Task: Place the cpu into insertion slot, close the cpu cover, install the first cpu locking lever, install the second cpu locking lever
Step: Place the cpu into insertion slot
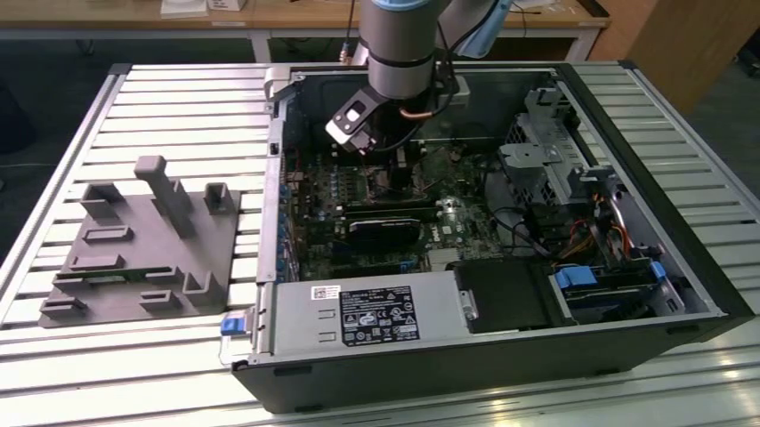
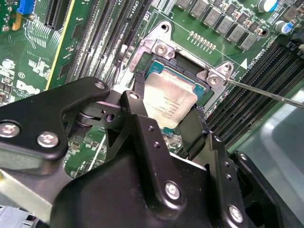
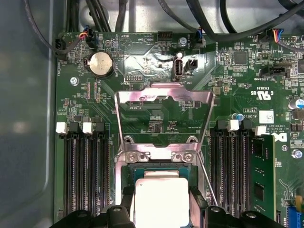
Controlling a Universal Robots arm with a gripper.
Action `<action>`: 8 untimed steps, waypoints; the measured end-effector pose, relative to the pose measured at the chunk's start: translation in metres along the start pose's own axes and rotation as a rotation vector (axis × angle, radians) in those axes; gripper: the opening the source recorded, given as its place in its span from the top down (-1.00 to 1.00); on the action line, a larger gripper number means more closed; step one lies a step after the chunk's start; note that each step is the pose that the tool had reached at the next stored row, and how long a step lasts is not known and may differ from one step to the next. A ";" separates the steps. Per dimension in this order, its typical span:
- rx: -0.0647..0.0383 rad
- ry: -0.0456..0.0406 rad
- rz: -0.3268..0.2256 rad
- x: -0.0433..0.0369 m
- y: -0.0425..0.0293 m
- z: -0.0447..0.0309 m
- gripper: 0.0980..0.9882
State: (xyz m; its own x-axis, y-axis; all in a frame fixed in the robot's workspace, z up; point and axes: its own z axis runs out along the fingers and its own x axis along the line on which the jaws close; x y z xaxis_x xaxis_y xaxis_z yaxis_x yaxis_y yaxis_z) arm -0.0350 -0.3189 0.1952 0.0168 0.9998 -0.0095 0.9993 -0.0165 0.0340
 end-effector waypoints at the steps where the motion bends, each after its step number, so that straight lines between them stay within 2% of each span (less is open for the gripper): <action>1: 0.000 -0.0003 0.000 0.0000 -0.0001 0.0001 0.00; 8: 0.000 -0.0005 0.000 0.0000 -0.0001 0.0018 0.00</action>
State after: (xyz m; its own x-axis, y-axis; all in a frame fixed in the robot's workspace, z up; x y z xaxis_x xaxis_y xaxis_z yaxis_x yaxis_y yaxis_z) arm -0.0350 -0.3189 0.1934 0.0169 0.9998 -0.0100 0.9993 -0.0165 0.0338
